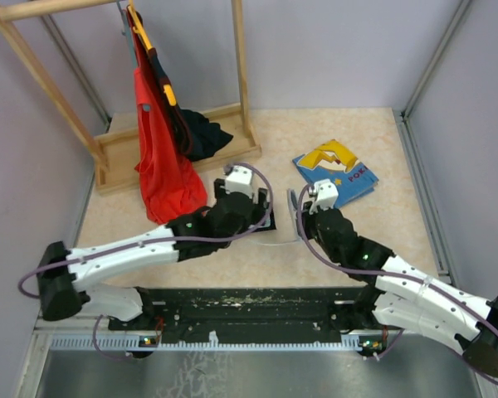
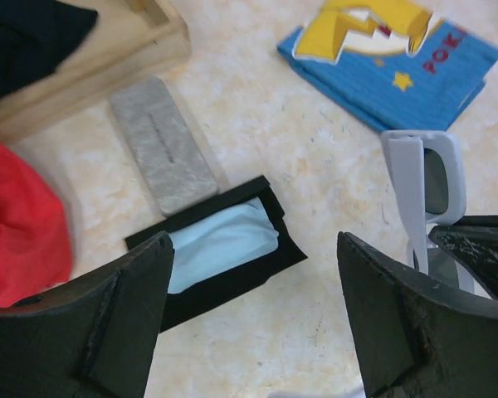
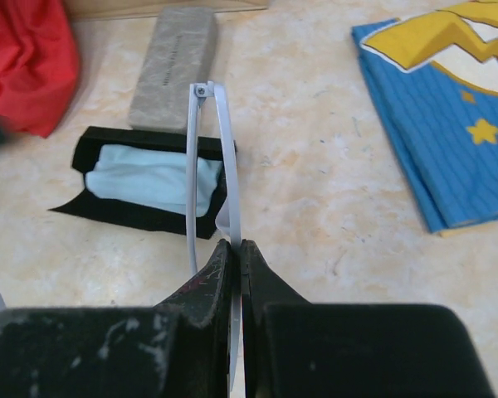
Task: Organize the sunglasses
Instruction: Fold the sunglasses.
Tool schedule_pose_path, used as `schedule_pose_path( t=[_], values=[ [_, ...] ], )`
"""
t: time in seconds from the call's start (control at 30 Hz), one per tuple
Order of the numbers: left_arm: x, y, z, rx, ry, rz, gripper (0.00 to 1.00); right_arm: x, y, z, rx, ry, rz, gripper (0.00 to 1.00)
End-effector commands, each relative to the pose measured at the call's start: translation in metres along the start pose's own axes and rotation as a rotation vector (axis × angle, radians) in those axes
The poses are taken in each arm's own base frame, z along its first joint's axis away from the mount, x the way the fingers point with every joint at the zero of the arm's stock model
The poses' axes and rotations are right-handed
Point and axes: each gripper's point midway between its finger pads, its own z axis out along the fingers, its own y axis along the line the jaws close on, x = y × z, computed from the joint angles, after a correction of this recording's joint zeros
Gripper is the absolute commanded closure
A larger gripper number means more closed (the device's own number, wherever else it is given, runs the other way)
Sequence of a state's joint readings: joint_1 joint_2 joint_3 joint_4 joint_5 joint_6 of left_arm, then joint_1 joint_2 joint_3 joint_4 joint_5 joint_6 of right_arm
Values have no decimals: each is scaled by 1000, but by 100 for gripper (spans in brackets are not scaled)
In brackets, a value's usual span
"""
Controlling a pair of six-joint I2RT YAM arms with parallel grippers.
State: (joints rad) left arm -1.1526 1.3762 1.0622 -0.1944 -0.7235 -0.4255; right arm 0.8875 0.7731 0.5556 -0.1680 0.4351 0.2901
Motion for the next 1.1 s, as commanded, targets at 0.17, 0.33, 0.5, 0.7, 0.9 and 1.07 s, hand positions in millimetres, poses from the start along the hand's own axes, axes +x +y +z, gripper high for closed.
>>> schedule_pose_path(
  t=[0.17,0.33,0.5,0.7,0.9,1.07],
  values=[
    [-40,21,-70,238,-159,59,33,-26,-51,-2,290,-72,169,100],
    [1,4,-71,373,-74,97,57,-57,-58,-3,318,-143,267,100],
    [38,-18,-62,452,42,117,84,-82,-61,-3,354,-188,274,100],
    [47,-35,-45,457,56,122,100,-104,-42,-3,235,-233,270,100],
    [24,-39,-20,339,2,129,100,-97,-30,-6,132,-233,223,100],
    [4,-43,-12,296,-36,138,100,-80,-23,-6,67,-205,137,100]
  ],
)
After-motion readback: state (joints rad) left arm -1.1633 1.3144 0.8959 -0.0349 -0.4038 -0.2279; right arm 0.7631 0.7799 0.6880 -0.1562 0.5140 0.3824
